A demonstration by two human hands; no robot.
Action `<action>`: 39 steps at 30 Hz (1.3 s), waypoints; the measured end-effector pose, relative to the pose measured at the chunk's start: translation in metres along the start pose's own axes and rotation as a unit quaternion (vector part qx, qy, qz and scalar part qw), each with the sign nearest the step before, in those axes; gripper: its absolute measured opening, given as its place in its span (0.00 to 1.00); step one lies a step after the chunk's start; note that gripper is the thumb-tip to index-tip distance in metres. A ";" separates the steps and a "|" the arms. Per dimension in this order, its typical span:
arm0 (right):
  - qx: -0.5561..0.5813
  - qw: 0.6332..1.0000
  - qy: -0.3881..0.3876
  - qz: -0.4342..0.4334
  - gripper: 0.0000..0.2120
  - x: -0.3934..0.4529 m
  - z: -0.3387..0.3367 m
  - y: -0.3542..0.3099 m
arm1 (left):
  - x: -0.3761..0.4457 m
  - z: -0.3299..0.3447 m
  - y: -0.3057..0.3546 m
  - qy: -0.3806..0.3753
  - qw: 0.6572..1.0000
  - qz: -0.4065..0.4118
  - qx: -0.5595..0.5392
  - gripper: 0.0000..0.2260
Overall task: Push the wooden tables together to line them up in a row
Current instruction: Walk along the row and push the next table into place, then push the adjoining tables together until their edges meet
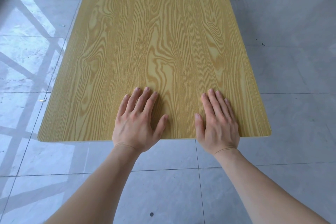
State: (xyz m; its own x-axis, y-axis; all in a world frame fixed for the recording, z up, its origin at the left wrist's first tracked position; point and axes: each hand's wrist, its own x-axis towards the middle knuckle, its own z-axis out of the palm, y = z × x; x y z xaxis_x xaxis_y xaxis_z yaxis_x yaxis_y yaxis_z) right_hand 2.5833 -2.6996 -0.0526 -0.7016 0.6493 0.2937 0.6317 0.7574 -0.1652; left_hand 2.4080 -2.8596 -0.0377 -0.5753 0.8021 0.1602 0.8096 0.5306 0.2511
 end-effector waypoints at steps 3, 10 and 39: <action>0.000 1.000 -0.001 -0.001 0.30 -0.001 0.000 0.000 | 0.000 0.001 0.000 0.000 1.000 0.000 0.000 0.31; 0.005 0.999 -0.036 0.006 0.32 0.001 -0.003 0.001 | 0.000 -0.001 0.002 0.002 1.000 -0.004 -0.008 0.31; 0.035 0.964 -0.259 0.046 0.34 0.218 -0.196 0.195 | 0.240 -0.079 0.222 -0.100 0.995 0.001 -0.025 0.35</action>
State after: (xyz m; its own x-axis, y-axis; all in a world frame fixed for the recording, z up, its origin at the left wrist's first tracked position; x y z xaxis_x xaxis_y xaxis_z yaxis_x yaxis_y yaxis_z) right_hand 2.6182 -2.4237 0.1640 -0.7255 0.6477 -0.2325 0.6882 0.6857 -0.2371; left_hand 2.4408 -2.5712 0.1315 -0.5352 0.8442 -0.0303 0.8010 0.5186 0.2991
